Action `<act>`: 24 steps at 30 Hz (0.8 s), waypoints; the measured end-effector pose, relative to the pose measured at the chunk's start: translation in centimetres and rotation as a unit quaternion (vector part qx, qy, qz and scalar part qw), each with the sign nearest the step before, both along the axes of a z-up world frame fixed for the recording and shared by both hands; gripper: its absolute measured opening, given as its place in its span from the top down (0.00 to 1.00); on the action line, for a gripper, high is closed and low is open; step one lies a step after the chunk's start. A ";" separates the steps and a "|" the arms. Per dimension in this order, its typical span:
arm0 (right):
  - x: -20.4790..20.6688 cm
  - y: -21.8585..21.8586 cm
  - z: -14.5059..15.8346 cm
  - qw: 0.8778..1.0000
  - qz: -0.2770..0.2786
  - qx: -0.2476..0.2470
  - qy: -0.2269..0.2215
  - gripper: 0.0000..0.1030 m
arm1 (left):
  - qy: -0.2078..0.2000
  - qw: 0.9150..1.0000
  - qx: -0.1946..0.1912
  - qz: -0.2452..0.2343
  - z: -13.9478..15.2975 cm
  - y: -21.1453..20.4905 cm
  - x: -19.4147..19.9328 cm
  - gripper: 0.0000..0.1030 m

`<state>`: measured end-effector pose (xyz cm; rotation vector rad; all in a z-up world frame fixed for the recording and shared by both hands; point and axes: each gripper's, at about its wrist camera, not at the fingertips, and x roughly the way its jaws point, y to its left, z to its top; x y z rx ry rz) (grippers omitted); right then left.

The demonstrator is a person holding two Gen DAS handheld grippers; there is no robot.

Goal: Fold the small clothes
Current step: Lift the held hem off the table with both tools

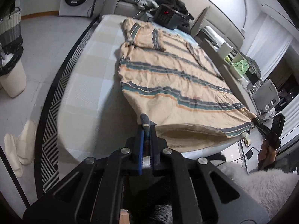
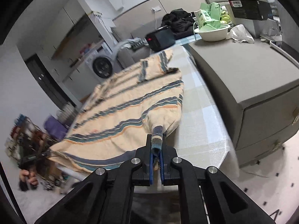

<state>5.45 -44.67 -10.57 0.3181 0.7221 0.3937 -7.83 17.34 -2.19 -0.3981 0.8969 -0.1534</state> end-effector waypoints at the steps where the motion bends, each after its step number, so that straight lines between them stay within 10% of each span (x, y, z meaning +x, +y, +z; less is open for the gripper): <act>1: -0.2 -0.1 0.1 1.000 0.003 0.008 -0.003 0.95 | -0.005 1.000 -0.004 -0.001 0.4 0.2 -0.2 0.98; 24: 7.4 3.4 6.8 0.982 -0.087 0.077 -0.149 0.95 | -0.098 0.993 -0.031 0.049 5.9 4.1 6.1 0.98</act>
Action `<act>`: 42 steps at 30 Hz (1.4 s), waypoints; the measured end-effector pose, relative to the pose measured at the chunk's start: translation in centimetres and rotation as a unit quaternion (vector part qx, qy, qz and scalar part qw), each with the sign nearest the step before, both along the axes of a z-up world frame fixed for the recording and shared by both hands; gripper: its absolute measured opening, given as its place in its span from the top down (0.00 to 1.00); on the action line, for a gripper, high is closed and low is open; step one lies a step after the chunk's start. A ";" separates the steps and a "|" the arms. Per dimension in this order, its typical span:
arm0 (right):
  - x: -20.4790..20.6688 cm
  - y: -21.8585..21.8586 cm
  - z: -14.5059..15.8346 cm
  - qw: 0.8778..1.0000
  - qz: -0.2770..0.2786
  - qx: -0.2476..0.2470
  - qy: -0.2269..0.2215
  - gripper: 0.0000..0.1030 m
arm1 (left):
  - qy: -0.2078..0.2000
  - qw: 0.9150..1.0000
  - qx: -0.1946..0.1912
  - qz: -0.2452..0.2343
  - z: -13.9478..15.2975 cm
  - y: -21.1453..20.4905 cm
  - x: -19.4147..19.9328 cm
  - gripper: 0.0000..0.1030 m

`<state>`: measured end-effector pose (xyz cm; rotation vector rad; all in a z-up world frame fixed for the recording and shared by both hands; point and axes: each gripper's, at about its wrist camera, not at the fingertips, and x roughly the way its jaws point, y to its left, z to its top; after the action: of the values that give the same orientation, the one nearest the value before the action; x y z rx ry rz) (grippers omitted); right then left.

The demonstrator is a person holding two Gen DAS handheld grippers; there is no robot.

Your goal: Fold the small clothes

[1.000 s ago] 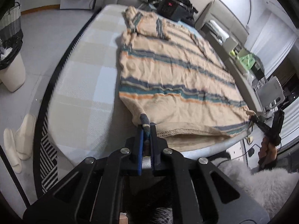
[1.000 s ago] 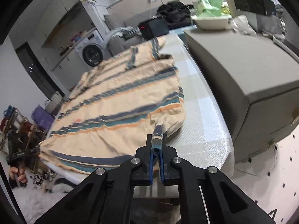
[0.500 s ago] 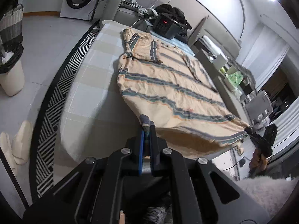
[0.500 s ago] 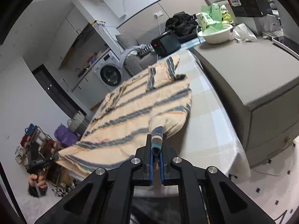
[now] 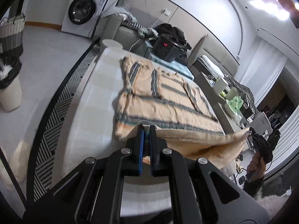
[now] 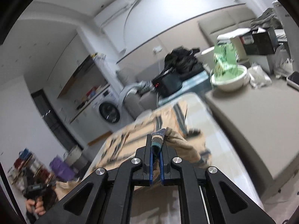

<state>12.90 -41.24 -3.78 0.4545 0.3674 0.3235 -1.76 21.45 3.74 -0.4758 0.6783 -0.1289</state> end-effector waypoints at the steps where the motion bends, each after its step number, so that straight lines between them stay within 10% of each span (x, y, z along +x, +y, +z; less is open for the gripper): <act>1: 0.6 0.2 0.3 1.000 -0.010 0.005 -0.008 0.95 | -0.009 1.000 0.004 0.001 0.5 0.1 0.9 0.98; 20: 19.4 3.7 3.7 0.993 -0.101 0.049 -0.028 0.95 | -0.070 0.997 -0.027 0.026 5.3 2.6 24.9 0.98; 42: 41.2 7.3 -2.2 0.989 -0.120 0.001 0.083 0.95 | 0.023 0.994 -0.041 0.098 -8.3 7.1 52.4 0.98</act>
<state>54.11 -33.95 -5.95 0.5232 0.4690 0.0511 50.60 28.50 -4.53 -0.6225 0.6694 0.0395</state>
